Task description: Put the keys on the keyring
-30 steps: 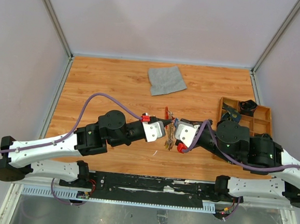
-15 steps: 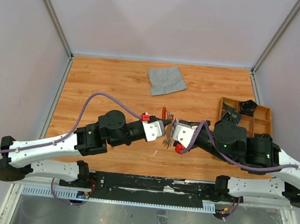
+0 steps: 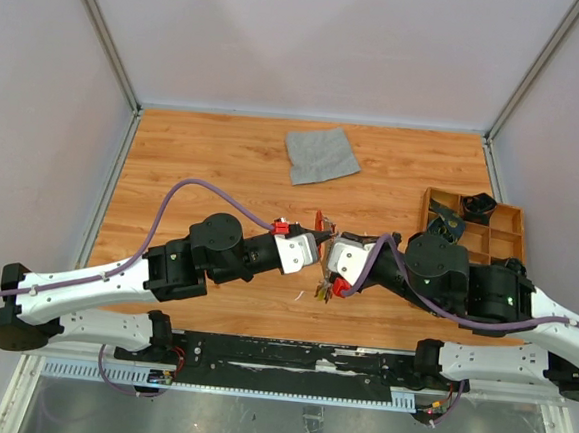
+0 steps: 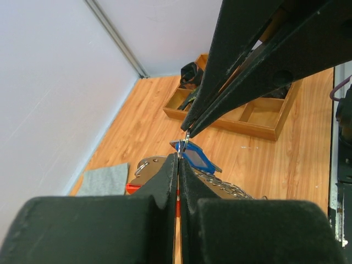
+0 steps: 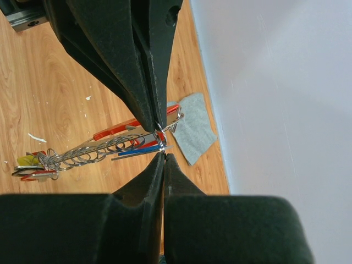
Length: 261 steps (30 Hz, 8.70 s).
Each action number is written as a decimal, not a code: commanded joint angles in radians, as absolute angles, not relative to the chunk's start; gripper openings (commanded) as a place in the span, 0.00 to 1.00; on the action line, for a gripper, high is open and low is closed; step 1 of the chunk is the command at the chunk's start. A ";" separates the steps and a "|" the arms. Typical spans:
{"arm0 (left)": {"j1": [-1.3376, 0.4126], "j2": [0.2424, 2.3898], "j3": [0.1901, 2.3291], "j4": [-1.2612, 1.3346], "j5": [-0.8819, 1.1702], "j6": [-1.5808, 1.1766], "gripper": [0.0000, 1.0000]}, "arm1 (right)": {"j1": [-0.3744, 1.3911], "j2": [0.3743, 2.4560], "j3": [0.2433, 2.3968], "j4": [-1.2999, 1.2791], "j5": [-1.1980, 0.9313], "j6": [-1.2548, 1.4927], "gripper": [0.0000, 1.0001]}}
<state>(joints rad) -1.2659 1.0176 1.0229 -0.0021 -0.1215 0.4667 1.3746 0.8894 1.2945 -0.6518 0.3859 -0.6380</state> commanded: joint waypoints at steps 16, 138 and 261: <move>-1.275 1.012 1.069 0.052 -0.096 0.381 0.01 | 1.405 0.858 1.319 -0.616 0.340 -0.692 0.01; -1.275 0.983 1.048 0.072 -0.083 0.362 0.01 | 1.413 0.835 1.226 -0.589 0.400 -0.633 0.01; -1.275 0.867 0.899 0.110 0.170 0.135 0.34 | 1.413 1.193 1.820 -1.314 0.160 -0.271 0.01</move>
<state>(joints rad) -1.2675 0.8566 0.8715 0.1570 0.1825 0.1261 1.3987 1.1858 1.7611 -1.1965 0.0978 -0.2707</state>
